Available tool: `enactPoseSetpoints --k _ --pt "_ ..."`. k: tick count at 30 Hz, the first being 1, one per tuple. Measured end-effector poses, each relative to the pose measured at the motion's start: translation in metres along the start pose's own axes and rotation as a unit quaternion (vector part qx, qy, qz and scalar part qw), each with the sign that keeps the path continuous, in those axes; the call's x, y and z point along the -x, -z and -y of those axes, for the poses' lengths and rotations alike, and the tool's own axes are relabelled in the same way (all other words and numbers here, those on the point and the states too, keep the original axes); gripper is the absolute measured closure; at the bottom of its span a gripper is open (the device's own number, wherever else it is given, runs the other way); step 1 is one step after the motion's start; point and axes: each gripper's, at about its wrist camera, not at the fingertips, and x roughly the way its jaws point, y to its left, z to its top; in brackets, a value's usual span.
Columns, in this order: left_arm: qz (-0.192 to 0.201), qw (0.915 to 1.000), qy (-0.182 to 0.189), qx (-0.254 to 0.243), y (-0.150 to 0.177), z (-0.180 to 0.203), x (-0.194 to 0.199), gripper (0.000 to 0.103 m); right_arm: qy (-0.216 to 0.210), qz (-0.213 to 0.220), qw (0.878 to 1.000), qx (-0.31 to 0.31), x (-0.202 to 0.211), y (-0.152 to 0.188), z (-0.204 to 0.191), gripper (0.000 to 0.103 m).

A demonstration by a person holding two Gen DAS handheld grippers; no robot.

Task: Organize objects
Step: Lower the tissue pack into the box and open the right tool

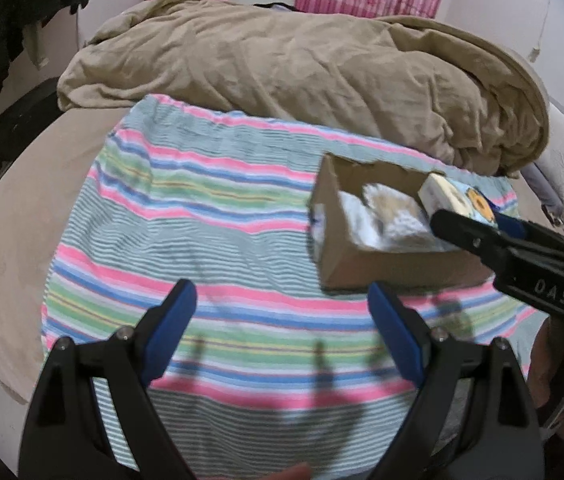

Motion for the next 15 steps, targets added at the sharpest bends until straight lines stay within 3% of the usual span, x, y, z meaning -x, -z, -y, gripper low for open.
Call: enactPoseSetpoints --k 15 --pt "-0.016 0.9994 -0.024 0.019 -0.002 -0.031 -0.029 0.014 -0.002 -0.035 0.999 0.017 -0.066 -0.01 -0.025 0.031"
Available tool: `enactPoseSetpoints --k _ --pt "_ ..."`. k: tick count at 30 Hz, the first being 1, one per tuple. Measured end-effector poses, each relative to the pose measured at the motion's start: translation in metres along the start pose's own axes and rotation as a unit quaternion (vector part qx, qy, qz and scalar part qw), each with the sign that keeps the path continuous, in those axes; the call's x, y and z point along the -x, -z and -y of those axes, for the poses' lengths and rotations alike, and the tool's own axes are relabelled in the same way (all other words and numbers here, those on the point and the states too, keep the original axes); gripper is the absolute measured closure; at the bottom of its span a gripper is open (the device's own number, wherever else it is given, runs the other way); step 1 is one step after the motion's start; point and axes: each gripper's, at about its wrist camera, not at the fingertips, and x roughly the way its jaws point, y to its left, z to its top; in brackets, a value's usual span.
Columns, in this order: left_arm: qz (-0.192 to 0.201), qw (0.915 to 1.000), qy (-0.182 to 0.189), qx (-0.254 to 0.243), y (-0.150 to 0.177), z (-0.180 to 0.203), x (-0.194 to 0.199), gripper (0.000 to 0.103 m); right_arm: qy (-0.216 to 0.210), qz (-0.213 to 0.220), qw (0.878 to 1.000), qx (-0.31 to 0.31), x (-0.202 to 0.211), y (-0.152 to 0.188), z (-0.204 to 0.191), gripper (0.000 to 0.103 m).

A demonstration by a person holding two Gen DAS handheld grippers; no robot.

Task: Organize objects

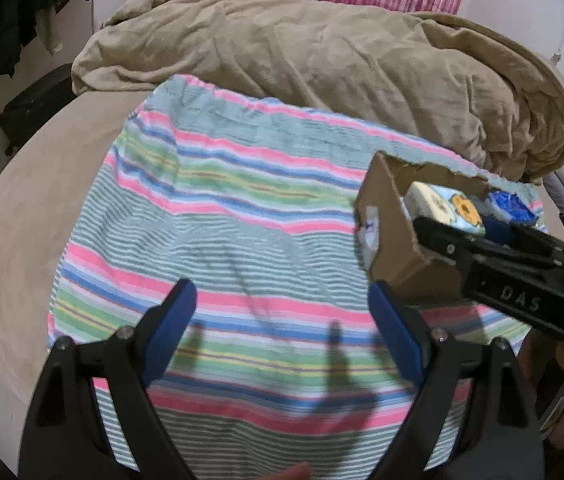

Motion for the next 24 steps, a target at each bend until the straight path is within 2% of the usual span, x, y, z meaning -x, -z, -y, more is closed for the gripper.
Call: enactPoseSetpoints --k 6,8,10,13,16,24 --pt "-0.002 0.9999 -0.013 0.01 0.003 -0.002 0.003 0.014 0.004 0.001 1.0 -0.002 0.001 -0.001 0.0 0.03" --pt "0.004 0.9999 -0.014 0.009 0.003 0.0 0.01 0.014 0.007 0.005 1.0 -0.005 0.004 -0.001 0.0 0.021" --pt "0.004 0.9998 -0.019 0.007 0.003 0.002 0.014 0.014 0.009 0.013 1.0 -0.005 0.01 -0.001 0.0 0.018" --pt "0.004 0.9997 -0.025 0.007 0.004 0.004 0.021 0.014 0.012 0.022 1.0 -0.002 0.022 0.001 0.001 0.018" --pt "0.006 0.9998 -0.016 0.006 0.006 0.012 0.031 0.014 0.018 0.029 0.999 -0.003 0.039 0.006 0.005 0.018" --pt "0.025 0.9994 -0.015 -0.02 0.016 0.05 0.069 0.014 0.035 0.055 0.998 -0.014 0.093 0.028 0.023 0.018"
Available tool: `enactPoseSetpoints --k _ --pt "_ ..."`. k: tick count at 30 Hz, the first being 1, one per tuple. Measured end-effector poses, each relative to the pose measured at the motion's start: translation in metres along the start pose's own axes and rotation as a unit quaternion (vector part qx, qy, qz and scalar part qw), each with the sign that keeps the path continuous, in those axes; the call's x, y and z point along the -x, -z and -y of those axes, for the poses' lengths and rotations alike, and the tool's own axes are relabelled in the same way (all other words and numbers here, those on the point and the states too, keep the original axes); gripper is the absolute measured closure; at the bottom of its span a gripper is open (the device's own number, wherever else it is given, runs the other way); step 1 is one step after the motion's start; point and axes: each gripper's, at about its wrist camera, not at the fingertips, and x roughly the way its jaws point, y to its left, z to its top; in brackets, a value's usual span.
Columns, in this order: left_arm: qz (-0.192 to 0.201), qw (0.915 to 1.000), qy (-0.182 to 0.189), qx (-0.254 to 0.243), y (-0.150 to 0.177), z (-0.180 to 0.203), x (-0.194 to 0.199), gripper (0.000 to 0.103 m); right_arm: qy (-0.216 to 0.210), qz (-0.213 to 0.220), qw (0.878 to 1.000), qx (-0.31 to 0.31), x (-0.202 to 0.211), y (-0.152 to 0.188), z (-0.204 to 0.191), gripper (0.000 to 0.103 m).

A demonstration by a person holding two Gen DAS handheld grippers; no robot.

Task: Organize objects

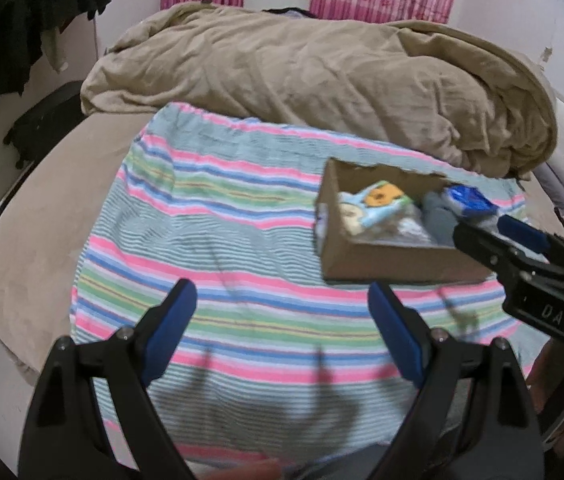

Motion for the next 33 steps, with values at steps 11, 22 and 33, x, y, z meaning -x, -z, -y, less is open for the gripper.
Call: enactPoseSetpoints --k 11,22,33 --pt "0.013 0.999 0.002 -0.042 0.017 0.056 0.039 0.014 0.015 0.018 1.0 -0.02 0.06 0.035 0.028 0.018" --pt "0.035 0.998 0.007 -0.052 0.042 0.086 0.079 0.014 0.006 0.033 0.999 -0.039 0.107 0.069 0.039 0.018" --pt "0.051 0.9971 0.01 -0.056 0.052 0.093 0.104 0.014 0.006 0.038 0.998 -0.044 0.122 0.085 0.039 0.018"
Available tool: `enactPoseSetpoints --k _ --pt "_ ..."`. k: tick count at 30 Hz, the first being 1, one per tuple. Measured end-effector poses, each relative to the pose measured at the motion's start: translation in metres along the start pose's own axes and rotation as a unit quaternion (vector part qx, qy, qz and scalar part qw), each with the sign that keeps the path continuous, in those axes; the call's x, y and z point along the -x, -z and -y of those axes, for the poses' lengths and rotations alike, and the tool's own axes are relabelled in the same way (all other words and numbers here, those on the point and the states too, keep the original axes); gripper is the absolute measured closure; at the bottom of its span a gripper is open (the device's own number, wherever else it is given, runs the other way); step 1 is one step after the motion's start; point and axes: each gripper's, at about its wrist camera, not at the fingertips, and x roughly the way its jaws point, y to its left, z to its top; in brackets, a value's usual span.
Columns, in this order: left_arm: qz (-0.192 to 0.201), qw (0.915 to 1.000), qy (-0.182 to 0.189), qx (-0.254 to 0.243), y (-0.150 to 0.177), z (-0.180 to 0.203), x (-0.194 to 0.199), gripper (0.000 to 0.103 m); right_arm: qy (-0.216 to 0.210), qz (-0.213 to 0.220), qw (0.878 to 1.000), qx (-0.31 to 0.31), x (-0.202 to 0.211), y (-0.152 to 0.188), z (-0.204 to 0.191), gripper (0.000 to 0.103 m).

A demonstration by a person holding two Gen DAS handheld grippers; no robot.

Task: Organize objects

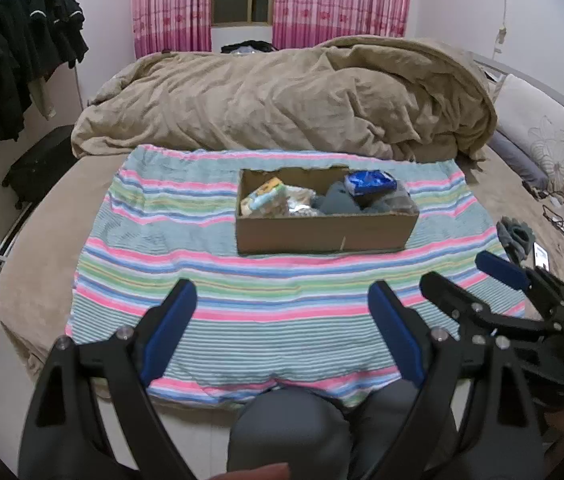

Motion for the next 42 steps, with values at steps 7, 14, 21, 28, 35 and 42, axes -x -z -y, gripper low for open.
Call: enactPoseSetpoints --k 7,14,21,28,35,42 --pt "0.0 1.0 -0.001 0.01 0.0 -0.011 0.003 0.014 0.003 0.0 1.0 -0.001 0.003 0.001 0.001 0.018" --pt "-0.002 0.9999 -0.001 0.013 0.002 -0.017 0.003 0.014 0.006 -0.001 1.0 0.005 0.004 -0.001 -0.001 0.018" --pt "-0.004 0.9998 0.004 0.018 -0.002 -0.025 0.001 0.014 0.006 -0.003 1.0 0.009 0.004 -0.004 -0.004 0.018" --pt "-0.007 0.9998 0.004 0.02 -0.003 -0.026 -0.002 0.014 0.006 -0.008 1.0 0.008 0.001 -0.006 -0.005 0.018" --pt "-0.008 0.9998 0.003 0.018 -0.004 -0.024 -0.004 0.014 0.008 -0.008 1.0 0.008 0.0 -0.008 -0.004 0.018" --pt "-0.009 0.9999 0.005 0.013 -0.003 -0.023 -0.006 0.014 0.008 -0.007 1.0 0.005 -0.002 -0.007 0.0 0.018"
